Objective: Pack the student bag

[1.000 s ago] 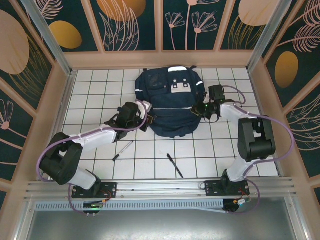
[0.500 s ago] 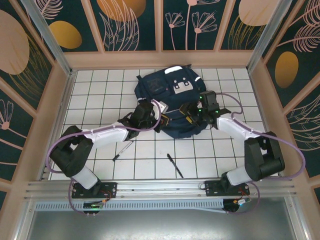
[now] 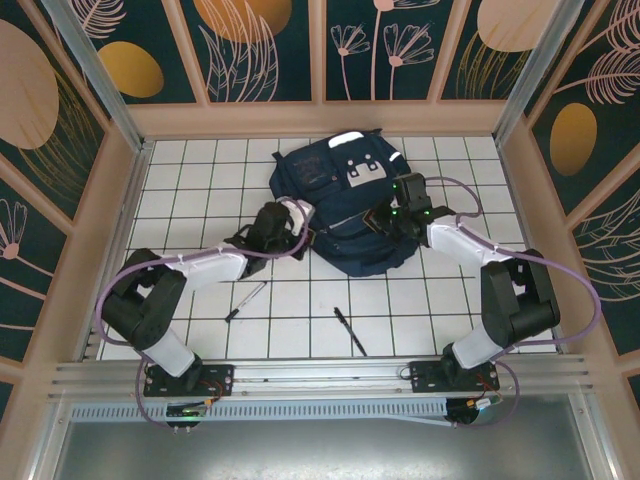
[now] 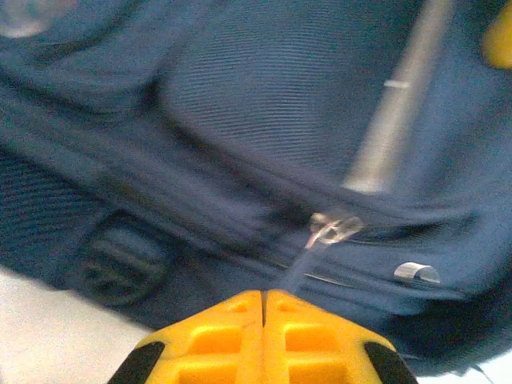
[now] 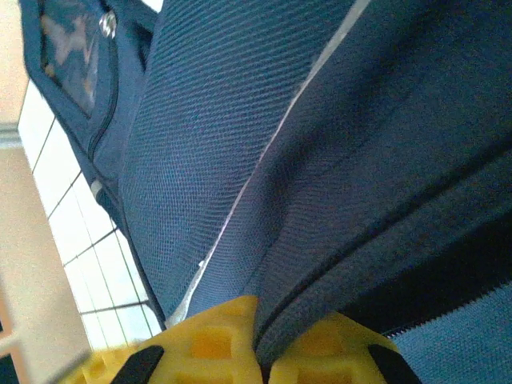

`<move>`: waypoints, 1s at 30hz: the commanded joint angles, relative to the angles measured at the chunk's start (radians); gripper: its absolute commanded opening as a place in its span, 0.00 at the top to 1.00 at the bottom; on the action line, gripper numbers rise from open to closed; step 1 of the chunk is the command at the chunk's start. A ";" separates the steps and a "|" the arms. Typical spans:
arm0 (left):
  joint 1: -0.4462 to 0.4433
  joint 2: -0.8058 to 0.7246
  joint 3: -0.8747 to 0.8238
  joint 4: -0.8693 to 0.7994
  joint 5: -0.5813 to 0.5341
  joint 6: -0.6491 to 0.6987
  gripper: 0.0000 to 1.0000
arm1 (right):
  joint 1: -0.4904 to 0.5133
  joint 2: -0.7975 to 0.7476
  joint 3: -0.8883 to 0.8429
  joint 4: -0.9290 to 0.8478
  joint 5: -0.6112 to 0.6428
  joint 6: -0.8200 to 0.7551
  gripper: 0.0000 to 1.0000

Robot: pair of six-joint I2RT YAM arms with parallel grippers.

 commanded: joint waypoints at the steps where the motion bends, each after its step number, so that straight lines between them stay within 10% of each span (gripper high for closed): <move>1: 0.084 0.016 0.022 -0.076 -0.098 0.014 1.00 | -0.019 0.025 0.037 -0.008 -0.004 -0.094 1.00; 5: 0.090 0.024 0.076 -0.085 -0.180 -0.046 1.00 | -0.017 0.066 0.082 -0.017 -0.010 -0.159 1.00; 8: 0.091 0.013 0.094 -0.136 -0.199 -0.118 1.00 | -0.014 0.053 0.095 -0.052 0.034 -0.199 0.81; 11: 0.091 -0.073 0.045 -0.146 -0.001 -0.140 0.65 | -0.002 -0.021 0.064 -0.110 0.070 -0.284 0.61; 15: 0.089 -0.225 0.009 -0.326 0.016 -0.227 0.59 | 0.031 -0.149 0.005 -0.276 0.135 -0.416 0.54; 23: 0.069 -0.367 -0.189 -0.532 0.160 -0.390 0.51 | 0.358 -0.295 -0.234 -0.326 0.103 -0.434 0.53; 30: -0.019 -0.310 -0.218 -0.689 -0.037 -0.443 0.46 | 0.589 -0.269 -0.363 -0.270 0.126 -0.333 0.52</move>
